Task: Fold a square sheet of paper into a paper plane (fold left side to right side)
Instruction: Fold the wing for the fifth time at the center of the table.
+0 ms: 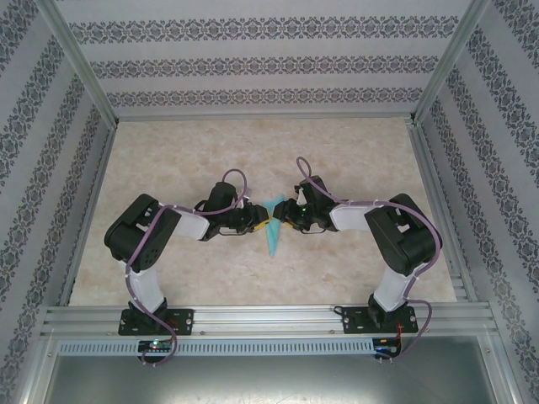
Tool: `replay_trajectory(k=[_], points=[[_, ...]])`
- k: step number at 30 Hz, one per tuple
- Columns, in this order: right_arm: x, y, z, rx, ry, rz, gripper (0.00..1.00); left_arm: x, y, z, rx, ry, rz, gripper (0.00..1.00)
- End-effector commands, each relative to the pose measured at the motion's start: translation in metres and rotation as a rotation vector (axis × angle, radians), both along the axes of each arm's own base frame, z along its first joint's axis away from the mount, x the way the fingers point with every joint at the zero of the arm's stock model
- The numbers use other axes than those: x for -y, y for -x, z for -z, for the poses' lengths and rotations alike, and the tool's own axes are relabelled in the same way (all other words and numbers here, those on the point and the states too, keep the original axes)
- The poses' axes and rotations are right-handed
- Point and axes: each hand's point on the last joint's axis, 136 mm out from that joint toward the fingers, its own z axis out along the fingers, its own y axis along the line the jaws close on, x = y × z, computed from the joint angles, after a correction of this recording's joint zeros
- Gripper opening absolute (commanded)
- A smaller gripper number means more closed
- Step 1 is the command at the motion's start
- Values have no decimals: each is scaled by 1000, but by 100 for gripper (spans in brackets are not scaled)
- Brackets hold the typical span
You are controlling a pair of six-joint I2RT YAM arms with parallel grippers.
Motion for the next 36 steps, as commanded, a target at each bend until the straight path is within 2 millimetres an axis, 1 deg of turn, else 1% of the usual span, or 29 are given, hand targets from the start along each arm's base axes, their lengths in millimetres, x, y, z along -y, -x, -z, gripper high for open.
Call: replay_trajectory(k=[1, 4, 7, 11, 15, 19, 23, 27, 29, 30, 36], points=[[1, 4, 10, -16, 24, -13, 43, 4, -10, -9, 29, 30, 3, 25], [0, 3, 9, -13, 22, -13, 43, 4, -11, -7, 31, 20, 5, 21], [0, 4, 9, -14, 16, -15, 43, 3, -12, -4, 34, -5, 7, 12], [0, 0, -1, 8, -22, 1, 45, 1, -14, 1, 42, -36, 12, 0], [8, -8, -20, 53, -56, 28, 50, 2, -14, 3, 52, -50, 25, 0], [16, -16, -38, 93, -70, 52, 63, 2, -15, 3, 56, -52, 27, 0], [16, -20, -41, 88, -80, 64, 77, 2, -15, 1, 60, -49, 28, 0], [12, -26, -43, 81, -92, 70, 86, 2, -15, 2, 57, -50, 28, 0], [9, -29, -44, 79, -93, 75, 96, 2, -15, 1, 58, -49, 28, 0], [9, -31, -44, 76, -94, 78, 98, 2, -15, 1, 59, -48, 28, 0], [2, -37, -42, 53, -79, 73, 98, 3, -15, 0, 60, -46, 28, 0]])
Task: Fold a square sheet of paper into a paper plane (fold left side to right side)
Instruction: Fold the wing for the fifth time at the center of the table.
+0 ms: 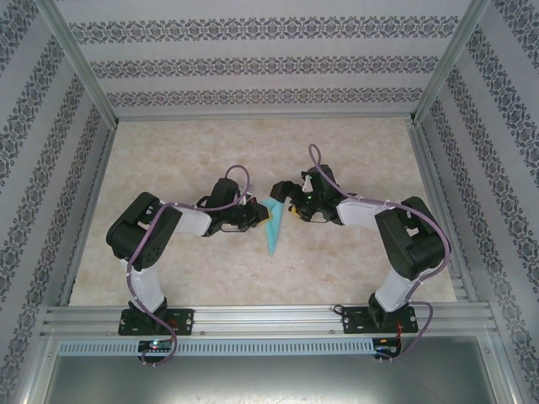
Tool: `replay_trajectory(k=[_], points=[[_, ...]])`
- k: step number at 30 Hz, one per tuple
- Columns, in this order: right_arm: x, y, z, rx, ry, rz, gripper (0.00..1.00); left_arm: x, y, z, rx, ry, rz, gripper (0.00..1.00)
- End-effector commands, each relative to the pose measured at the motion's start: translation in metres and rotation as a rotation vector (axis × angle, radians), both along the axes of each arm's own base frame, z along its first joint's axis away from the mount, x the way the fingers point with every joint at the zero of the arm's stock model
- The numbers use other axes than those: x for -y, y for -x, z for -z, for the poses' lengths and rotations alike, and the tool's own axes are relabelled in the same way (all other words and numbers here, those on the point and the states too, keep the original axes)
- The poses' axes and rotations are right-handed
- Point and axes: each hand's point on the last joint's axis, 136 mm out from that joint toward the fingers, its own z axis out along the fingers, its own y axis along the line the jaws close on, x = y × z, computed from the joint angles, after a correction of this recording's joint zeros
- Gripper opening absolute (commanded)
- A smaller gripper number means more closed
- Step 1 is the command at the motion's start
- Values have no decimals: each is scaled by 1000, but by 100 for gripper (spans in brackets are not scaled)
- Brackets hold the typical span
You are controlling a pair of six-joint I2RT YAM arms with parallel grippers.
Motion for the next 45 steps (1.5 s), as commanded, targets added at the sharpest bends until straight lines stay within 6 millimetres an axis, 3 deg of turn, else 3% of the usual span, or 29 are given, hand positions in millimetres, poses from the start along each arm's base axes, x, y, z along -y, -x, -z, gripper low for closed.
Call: replay_trajectory(k=[1, 15, 45], points=[[-7, -3, 3, -24, 14, -7, 98, -1, -6, 3, 17, -18, 2, 0], [-16, -11, 18, -82, 57, -6, 98, -1, -6, 4, 15, -12, -1, 0], [-30, -15, 20, -89, 58, -43, 98, 0, -6, 4, 12, -5, 4, 0]])
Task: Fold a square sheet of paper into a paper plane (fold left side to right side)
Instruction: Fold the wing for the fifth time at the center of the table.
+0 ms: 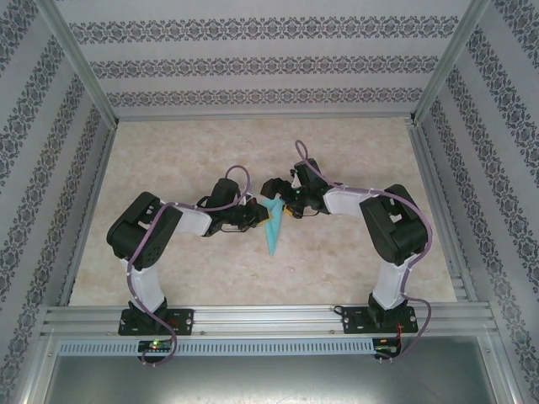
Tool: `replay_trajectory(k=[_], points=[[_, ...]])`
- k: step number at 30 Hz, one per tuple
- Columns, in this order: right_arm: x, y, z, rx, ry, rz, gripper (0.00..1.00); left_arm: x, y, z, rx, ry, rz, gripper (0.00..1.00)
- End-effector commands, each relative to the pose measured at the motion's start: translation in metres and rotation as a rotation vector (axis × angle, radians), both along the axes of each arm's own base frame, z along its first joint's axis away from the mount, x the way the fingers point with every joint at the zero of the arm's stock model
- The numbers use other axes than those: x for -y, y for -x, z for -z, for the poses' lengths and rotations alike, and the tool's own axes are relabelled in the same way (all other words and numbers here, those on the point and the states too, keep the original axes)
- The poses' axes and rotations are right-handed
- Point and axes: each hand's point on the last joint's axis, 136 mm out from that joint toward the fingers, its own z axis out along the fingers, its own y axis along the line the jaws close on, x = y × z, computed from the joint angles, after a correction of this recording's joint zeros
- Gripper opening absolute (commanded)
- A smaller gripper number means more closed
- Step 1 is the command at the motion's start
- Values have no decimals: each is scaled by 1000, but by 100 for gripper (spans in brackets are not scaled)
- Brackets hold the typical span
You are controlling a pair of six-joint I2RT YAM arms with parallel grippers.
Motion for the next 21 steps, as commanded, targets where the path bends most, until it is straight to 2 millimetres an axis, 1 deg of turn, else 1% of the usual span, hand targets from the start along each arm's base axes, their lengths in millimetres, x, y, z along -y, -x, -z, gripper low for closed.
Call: replay_trajectory(k=[1, 8, 15, 21], points=[[-6, 0, 2, -7, 13, -16, 98, 0, -6, 2, 18, -3, 4, 0], [-2, 7, 15, -56, 90, -40, 98, 0, -6, 1, 23, -4, 6, 0], [7, 19, 33, -137, 270, -87, 98, -2, -5, 3, 26, -24, 10, 0], [11, 23, 42, -161, 308, -91, 98, -9, -7, 3, 35, -53, 7, 0]])
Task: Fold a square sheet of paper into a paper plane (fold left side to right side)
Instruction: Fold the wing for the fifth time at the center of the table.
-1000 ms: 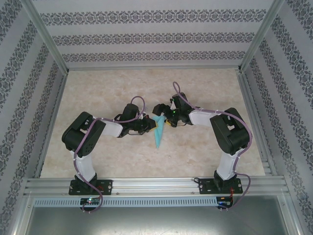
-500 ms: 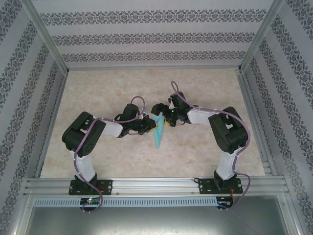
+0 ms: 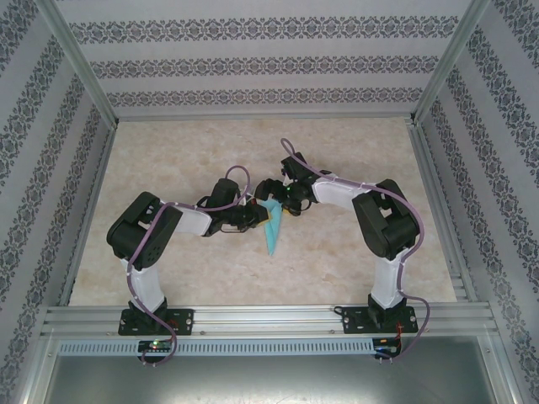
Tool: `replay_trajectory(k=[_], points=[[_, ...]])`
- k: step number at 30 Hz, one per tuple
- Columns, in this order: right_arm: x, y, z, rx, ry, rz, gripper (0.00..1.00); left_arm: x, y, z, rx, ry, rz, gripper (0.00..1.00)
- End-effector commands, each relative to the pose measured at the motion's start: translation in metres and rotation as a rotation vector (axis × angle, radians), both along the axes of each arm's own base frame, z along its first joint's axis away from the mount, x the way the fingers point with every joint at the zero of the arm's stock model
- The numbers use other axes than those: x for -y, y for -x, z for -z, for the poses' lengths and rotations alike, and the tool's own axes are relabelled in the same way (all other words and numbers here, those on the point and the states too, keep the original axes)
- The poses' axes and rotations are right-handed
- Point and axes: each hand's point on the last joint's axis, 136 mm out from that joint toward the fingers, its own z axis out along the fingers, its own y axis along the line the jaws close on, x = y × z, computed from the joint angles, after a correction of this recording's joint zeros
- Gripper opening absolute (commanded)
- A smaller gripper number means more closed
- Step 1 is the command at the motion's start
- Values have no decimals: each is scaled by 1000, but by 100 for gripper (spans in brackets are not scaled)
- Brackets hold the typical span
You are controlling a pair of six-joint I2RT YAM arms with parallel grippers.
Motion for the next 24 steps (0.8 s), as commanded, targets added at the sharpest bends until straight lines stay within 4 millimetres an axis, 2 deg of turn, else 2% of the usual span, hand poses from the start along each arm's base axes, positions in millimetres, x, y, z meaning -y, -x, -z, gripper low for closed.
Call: replay_trajectory(k=[1, 10, 18, 24], points=[[18, 22, 33, -98, 130, -14, 98, -9, -8, 0, 27, -42, -5, 0], [18, 23, 32, -90, 140, -22, 98, -16, -12, 3, 31, -66, -11, 0], [13, 23, 32, -88, 130, -29, 98, -12, -18, 5, 36, -50, -2, 0], [10, 22, 32, -88, 121, -31, 98, -8, -14, 14, 12, -39, 20, 0]])
